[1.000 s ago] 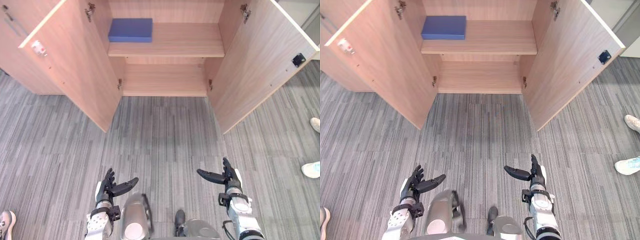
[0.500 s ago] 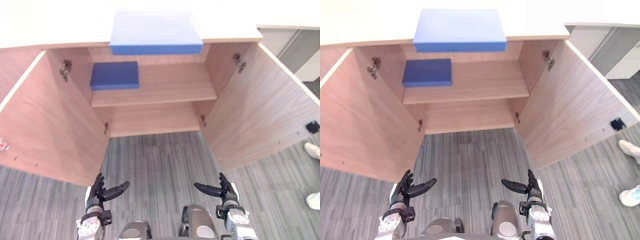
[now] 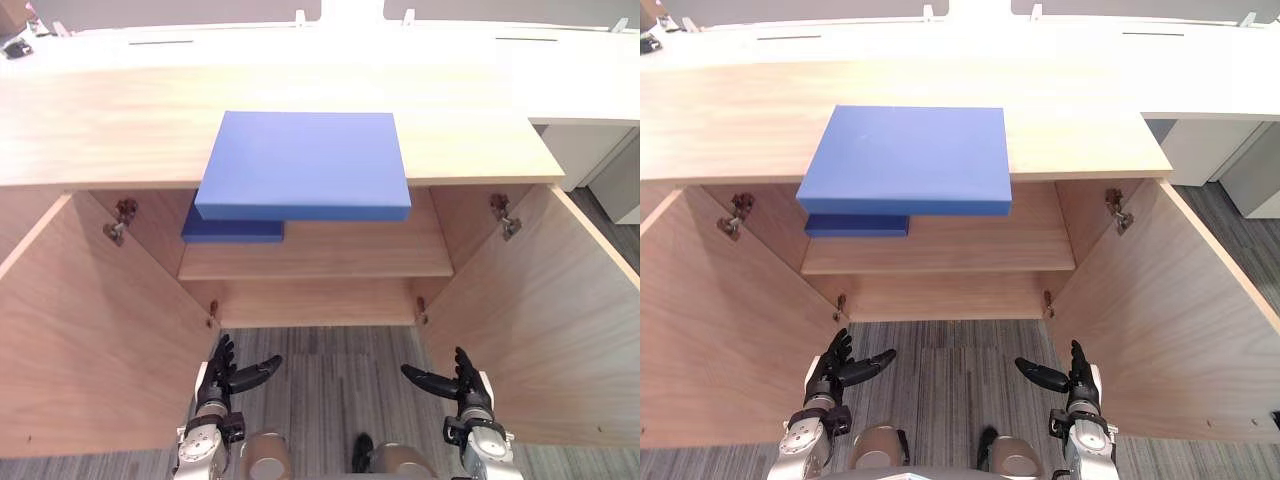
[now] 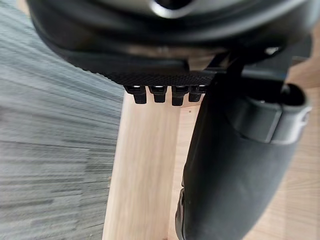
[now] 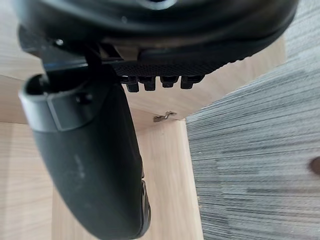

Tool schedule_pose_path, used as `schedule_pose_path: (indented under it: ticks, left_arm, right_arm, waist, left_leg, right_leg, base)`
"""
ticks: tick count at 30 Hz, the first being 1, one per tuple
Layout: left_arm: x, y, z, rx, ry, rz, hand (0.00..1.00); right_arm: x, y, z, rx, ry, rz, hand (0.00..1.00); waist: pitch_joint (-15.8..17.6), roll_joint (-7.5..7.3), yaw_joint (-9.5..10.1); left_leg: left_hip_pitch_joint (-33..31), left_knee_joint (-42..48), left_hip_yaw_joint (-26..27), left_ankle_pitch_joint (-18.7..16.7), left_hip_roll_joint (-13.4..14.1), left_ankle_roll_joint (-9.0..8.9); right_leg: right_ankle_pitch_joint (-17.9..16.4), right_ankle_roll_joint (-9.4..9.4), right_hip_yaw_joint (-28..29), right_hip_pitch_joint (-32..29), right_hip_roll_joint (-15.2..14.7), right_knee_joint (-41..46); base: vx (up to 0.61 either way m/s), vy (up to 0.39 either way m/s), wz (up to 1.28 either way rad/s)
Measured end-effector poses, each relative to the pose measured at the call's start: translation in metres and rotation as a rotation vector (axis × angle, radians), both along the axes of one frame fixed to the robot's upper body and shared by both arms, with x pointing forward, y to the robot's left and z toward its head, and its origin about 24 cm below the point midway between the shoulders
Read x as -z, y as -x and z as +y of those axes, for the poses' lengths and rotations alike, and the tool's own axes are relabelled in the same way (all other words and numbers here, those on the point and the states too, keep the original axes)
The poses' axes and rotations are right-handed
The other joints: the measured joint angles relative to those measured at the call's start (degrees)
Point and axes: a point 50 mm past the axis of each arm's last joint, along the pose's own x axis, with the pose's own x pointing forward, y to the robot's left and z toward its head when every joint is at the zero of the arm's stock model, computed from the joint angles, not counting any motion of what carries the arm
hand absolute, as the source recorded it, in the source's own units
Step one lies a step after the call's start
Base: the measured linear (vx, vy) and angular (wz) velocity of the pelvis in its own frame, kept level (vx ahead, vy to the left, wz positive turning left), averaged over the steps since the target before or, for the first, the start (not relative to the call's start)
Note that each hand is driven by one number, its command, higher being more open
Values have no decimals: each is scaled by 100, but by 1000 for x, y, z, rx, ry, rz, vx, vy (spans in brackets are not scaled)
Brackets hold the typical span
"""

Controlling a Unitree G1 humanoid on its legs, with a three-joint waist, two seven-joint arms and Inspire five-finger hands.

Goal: Walk over to the cabinet, pick up the folder, carry it to the office cabinet, place the folder inside the office cabinet, then close the office cabinet door

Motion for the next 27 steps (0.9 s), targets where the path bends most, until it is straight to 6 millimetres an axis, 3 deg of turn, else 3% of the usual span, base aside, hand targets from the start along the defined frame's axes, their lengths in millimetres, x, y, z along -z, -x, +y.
schedule_pose_path:
  ticks: [2, 4, 8, 10, 14, 17, 21, 27]
  left_arm:
    - [-1, 1, 5, -2, -18, 5, 100]
    - [-5, -1, 6, -1, -24, -15, 100]
    - [-33, -10, 13, 10, -78, -139, 100]
    - [-52, -15, 15, 45, -145, -212, 100]
    - [-112, -22, 16, 162, -372, -439, 100]
    - [-147, -20, 7, 229, -504, -589, 100]
    - [-174, -14, -10, 282, -667, -729, 100]
    - [-190, -7, -15, 266, -819, -792, 100]
  right_arm:
    - [8, 12, 4, 20, -24, 44, 100]
    - [12, 21, 2, 32, -26, 74, 100]
    - [18, 28, 2, 40, -34, 107, 100]
    - [18, 30, 0, 48, -34, 110, 100]
    - [17, 29, -3, 44, -19, 98, 100]
    - [21, 34, -5, 44, -18, 124, 100]
    - [22, 39, -10, 32, 2, 144, 100]
    - [24, 42, -8, 4, 29, 162, 100]
  waist:
    - [-125, -149, -16]
    - [-155, -157, -20]
    - [-177, -163, -26]
    - [-203, -162, -29]
    - [-263, -158, -26]
    - [-395, -150, -11]
    - [-466, -105, -11]
    - [-497, -116, -7]
  left_leg:
    - [272, -379, 59, 72, -257, 72]
    - [398, -599, 88, 109, -419, 126]
    - [615, -997, 74, 207, -621, 202]
    - [706, -1123, 34, 243, -644, 199]
    - [852, -1486, -18, 406, -659, 178]
    - [897, -1556, -24, 433, -665, 176]
    - [971, -1556, -33, 435, -677, 180]
    - [1077, -1588, -66, 483, -742, 252]
  right_leg:
    - [-37, 156, 97, 128, -198, -158]
    - [-31, 218, 93, 218, -328, -275]
    - [19, 307, 50, 409, -431, -539]
    - [24, 313, 22, 490, -432, -600]
    - [32, 310, 21, 506, -429, -612]
    - [55, 289, 103, 534, -417, -651]
    - [164, 251, 178, 627, -392, -722]
    - [262, 237, 315, 734, -432, -753]
  base:
    - [235, 127, 0]
    - [161, 101, 11]
    - [98, 51, 9]
    - [58, -10, 12]
    - [19, -21, 8]
    - [0, 0, 0]
    - [-28, 12, -1]
    - [-95, 31, 1]
